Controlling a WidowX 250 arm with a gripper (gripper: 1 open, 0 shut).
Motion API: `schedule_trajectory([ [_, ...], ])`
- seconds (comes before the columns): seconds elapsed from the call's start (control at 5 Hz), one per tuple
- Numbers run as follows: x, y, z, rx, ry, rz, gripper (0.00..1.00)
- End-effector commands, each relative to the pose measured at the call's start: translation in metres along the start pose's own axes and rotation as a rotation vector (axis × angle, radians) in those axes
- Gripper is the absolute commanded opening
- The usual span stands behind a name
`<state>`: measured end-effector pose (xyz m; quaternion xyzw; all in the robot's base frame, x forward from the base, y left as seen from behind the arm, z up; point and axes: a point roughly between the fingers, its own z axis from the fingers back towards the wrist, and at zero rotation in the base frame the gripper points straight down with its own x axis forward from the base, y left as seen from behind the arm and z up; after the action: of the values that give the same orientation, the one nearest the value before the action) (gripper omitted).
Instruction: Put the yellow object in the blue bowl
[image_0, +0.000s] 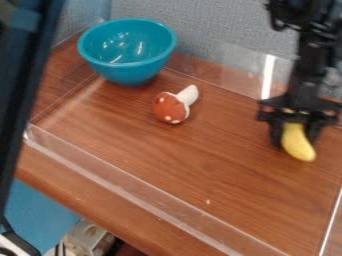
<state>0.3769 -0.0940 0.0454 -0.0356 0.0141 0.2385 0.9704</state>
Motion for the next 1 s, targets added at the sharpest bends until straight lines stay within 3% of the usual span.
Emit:
schedule_trajectory([
  [0.0,0.012,0.024,0.046,-0.092,-0.073,0.055,0.00],
  [0.4,0.039,0.088,0.061,-0.139,-0.100,0.209,0.00],
  [0.8,0.063,0.142,0.103,-0.182,-0.134,0.475,0.00],
])
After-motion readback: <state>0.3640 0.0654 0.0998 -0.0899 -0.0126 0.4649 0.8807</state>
